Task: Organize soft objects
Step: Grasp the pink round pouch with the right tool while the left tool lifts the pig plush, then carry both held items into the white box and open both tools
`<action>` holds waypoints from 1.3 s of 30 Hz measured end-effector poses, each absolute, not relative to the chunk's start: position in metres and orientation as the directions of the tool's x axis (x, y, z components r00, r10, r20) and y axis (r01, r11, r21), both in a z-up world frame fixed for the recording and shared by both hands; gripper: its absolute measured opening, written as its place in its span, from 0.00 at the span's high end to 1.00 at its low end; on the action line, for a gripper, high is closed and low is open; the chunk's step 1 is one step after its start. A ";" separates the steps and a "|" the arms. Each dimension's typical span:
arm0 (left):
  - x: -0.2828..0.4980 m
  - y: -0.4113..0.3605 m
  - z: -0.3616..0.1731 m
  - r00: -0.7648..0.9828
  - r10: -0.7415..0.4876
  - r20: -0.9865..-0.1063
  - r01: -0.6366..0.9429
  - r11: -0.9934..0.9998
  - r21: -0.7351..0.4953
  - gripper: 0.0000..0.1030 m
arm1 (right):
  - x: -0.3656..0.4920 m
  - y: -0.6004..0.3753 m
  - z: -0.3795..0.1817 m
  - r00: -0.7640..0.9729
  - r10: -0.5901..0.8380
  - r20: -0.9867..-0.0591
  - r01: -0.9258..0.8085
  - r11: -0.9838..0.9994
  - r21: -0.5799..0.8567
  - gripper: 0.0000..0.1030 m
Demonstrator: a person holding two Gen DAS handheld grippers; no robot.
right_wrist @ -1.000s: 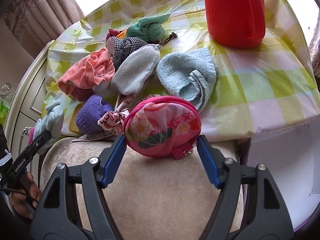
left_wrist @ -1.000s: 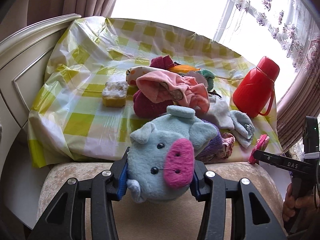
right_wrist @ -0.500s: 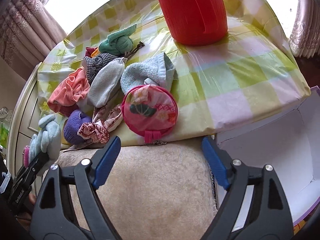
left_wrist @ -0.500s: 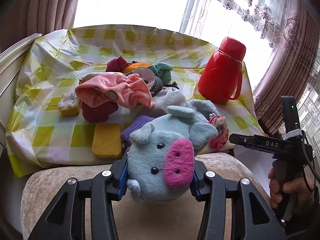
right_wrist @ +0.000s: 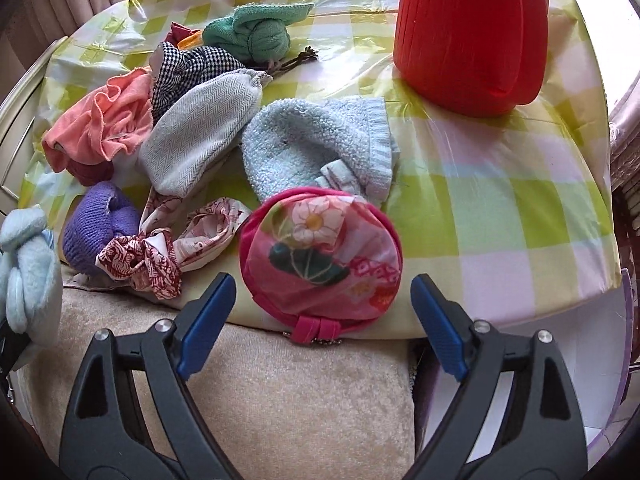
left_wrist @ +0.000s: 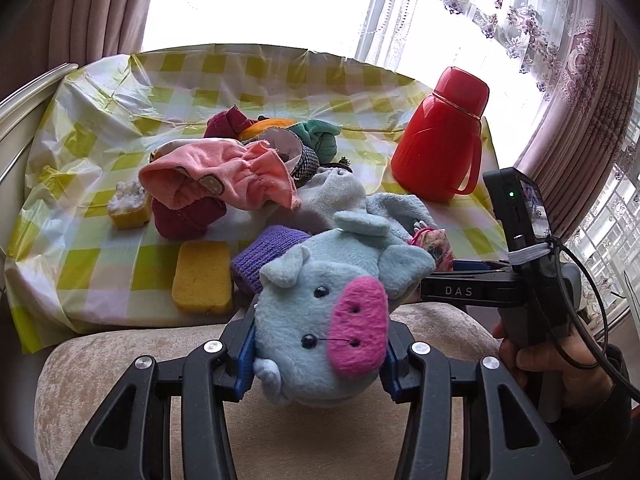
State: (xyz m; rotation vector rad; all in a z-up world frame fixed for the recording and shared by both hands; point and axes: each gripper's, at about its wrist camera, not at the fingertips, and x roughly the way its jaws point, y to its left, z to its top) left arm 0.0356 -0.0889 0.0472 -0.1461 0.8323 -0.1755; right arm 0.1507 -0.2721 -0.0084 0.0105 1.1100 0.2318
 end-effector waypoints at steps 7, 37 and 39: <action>0.037 -0.106 0.051 0.660 -0.243 -0.711 0.145 0.970 -0.197 0.52 | 0.128 -0.305 0.011 0.490 0.242 -0.837 -0.147 0.970 0.195 0.27; 0.065 -0.285 0.058 0.493 -0.508 -0.706 0.519 0.823 -0.230 0.28 | 0.047 -0.507 0.024 0.600 -0.056 -0.798 0.256 0.959 0.125 0.13; 0.064 -0.278 0.058 0.512 -0.499 -0.699 0.497 0.836 -0.233 0.26 | 0.047 -0.505 0.023 0.616 -0.035 -0.787 0.219 0.967 0.127 0.13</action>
